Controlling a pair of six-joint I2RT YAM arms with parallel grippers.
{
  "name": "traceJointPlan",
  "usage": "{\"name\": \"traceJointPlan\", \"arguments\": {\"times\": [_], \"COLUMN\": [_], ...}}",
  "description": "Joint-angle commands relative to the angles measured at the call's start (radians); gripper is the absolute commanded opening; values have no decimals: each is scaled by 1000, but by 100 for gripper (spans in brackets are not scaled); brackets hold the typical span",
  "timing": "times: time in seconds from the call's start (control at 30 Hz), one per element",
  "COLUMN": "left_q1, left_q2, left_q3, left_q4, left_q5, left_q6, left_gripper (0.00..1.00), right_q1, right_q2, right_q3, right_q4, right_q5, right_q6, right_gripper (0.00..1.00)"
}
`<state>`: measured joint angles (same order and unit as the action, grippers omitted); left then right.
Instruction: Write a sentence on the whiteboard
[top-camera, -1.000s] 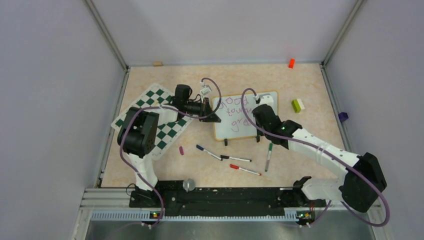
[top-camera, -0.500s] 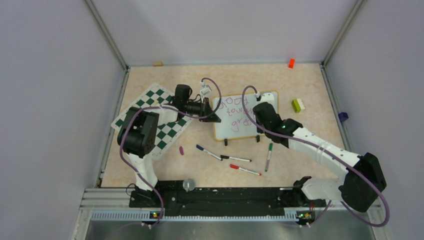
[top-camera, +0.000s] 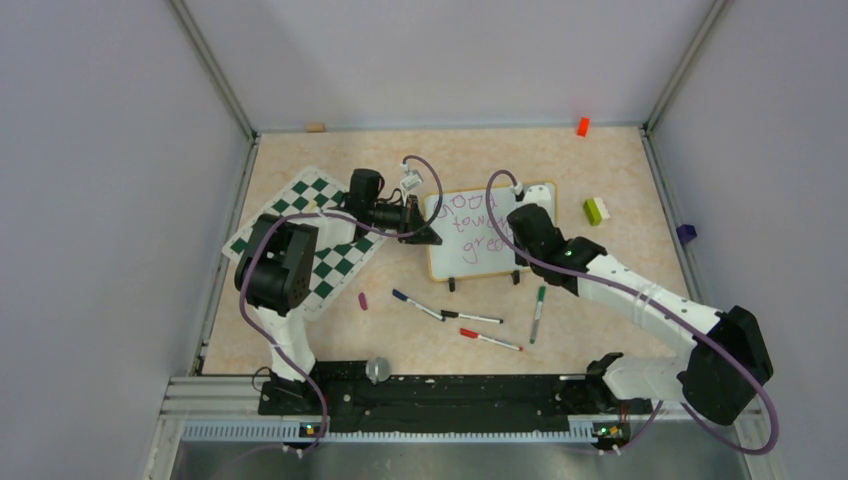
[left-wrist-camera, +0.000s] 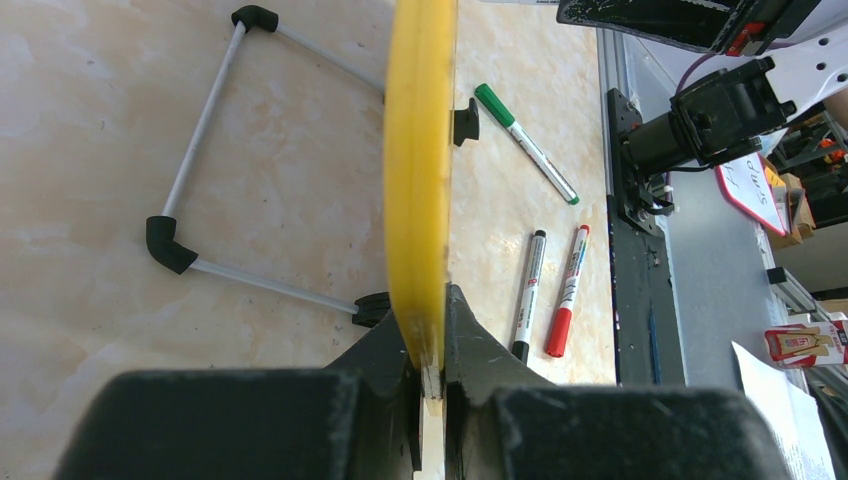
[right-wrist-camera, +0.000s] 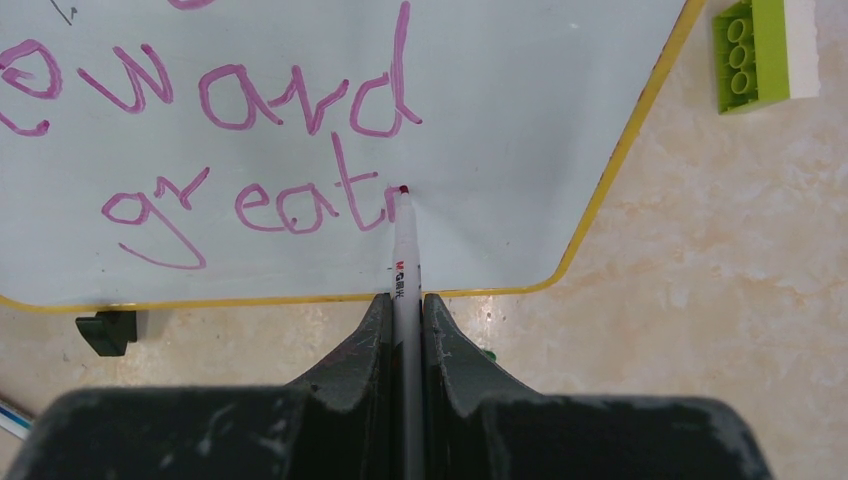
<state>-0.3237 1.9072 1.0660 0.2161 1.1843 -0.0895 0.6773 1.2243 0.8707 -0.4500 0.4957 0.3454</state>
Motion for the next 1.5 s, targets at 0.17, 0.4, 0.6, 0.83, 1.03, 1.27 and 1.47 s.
{"name": "traceJointPlan", "arguments": {"times": [0.17, 0.4, 0.6, 0.83, 1.03, 1.27, 1.47], "left_q1": [-14, -14, -14, -14, -13, -13, -14], "left_q2": [14, 14, 14, 15, 13, 15, 14], "left_q3": [-6, -6, -6, -5, -8, -7, -7], "left_q4": [-20, -20, -20, -20, -20, -20, -20], "left_q5": [-58, -58, -60, -58, -58, -58, -58], "left_q6": [60, 60, 61, 60, 60, 61, 60], "left_gripper": [0, 0, 0, 0, 0, 0, 0], "right_q1": [-22, -22, -22, -28, -31, -32, -35], "right_q2": [6, -9, -82, -125, -79, -47, -16], "right_q3": [-31, -25, -6, 3, 14, 9, 9], "right_q4": [3, -3, -17, -23, -18, 7, 21], "right_q5": [-12, -18, -41, -20, -4, 6, 19], "right_q6": [24, 27, 22, 12, 16, 19, 23], "right_gripper": [0, 0, 0, 0, 0, 0, 0]}}
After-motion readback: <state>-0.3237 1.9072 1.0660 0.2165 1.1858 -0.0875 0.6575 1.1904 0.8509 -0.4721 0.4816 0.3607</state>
